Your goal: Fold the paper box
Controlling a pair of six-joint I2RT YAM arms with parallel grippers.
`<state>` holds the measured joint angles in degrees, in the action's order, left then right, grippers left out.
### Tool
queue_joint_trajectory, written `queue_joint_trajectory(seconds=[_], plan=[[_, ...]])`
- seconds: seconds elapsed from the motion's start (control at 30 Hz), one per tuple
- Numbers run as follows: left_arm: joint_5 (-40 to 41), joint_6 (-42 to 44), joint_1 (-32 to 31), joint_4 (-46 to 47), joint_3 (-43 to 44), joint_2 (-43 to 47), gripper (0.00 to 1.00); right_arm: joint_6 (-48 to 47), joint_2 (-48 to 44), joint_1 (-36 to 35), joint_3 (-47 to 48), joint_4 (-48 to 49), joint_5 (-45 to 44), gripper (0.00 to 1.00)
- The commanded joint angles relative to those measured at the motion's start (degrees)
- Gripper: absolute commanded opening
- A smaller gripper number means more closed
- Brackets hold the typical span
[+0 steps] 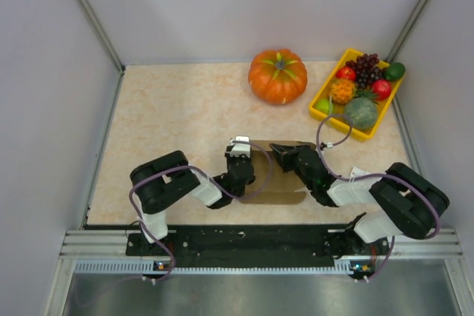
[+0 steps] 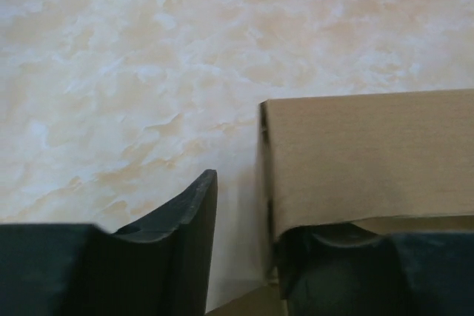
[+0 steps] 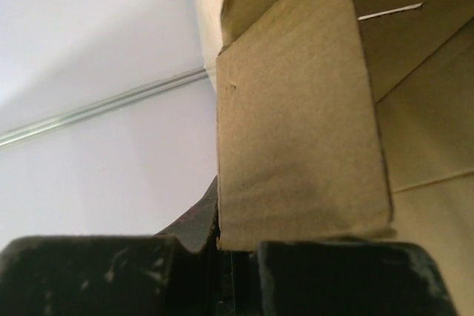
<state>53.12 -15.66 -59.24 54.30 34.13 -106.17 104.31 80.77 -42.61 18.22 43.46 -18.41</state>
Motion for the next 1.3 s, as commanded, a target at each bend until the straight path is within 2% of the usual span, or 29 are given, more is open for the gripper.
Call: queue_joint_trajectory(seconds=[0.0, 0.13, 0.2, 0.27, 0.37, 0.43, 0.5, 0.53, 0.57, 0.67, 0.87, 0.97, 1.07, 1.13, 1.23, 1.27], plan=[[-4.0, -4.0, 1.0, -0.9, -4.3, 6.1, 0.52, -4.2, 2.7, -1.0, -2.5, 8.9, -0.4, 0.0], [-12.3, -7.1, 1.0, -9.0, -6.7, 14.0, 0.66, -4.7, 6.0, -1.1, -3.3, 14.2, -0.8, 0.0], [-16.1, -9.2, 1.0, -12.4, -8.7, 20.6, 0.68, -4.8, 7.0, -1.2, -3.4, 15.2, -0.7, 0.0], [-23.2, -9.0, 1.0, -12.2, -12.8, 27.6, 0.68, -5.9, 7.6, -1.1, -3.5, 17.2, -0.7, 0.0], [-29.9, -11.4, 1.1, -20.5, -15.1, 38.2, 0.72, -6.7, 7.6, -1.2, -4.2, 17.6, -0.6, 0.0], [-31.8, -14.5, 2.6, -32.6, -13.3, 42.7, 0.75, -7.5, 7.4, -1.1, -5.1, 18.1, -0.5, 0.0], [-36.0, -20.3, 7.6, -41.3, -10.2, 46.1, 0.79, -7.9, 7.8, -1.2, -6.1, 18.5, -0.7, 0.0], [-39.7, -21.8, 10.1, -46.1, -7.7, 46.3, 0.79, -8.4, 8.1, -1.1, -6.3, 18.9, -0.4, 0.0], [-47.5, -24.4, 15.4, -46.5, -7.1, 46.1, 0.8, -9.1, 8.4, -1.1, -6.4, 19.9, -0.3, 0.0], [-57.0, -27.2, 22.1, -43.5, -5.9, 44.9, 0.8, -10.0, 9.6, -1.1, -7.1, 21.3, 0.0, 0.0], [-62.0, -26.3, 24.3, -39.5, -1.0, 36.2, 0.79, -11.1, 11.0, -1.2, -7.3, 22.5, 0.4, 0.0], [-66.2, -26.3, 24.7, -38.5, 1.2, 31.2, 0.76, -11.5, 11.0, -1.1, -7.7, 22.9, 0.4, 0.0], [-66.9, -26.4, 24.9, -36.4, 2.4, 27.2, 0.73, -12.2, 11.0, -1.1, -7.4, 22.5, 0.9, 0.0], [-65.3, -25.9, 24.9, -36.5, 3.0, 24.9, 0.7, -12.6, 11.0, -1.2, -7.3, 22.9, 1.2, 0.0], [-63.5, -25.3, 25.6, -35.8, 1.9, 22.9, 0.54, -13.1, 10.7, -1.1, -7.0, 22.9, 1.5, 0.0], [-63.2, -25.7, 26.2, -35.2, 1.3, 22.4, 0.43, -13.3, 10.6, -1.1, -7.0, 22.7, 1.5, 0.0]])
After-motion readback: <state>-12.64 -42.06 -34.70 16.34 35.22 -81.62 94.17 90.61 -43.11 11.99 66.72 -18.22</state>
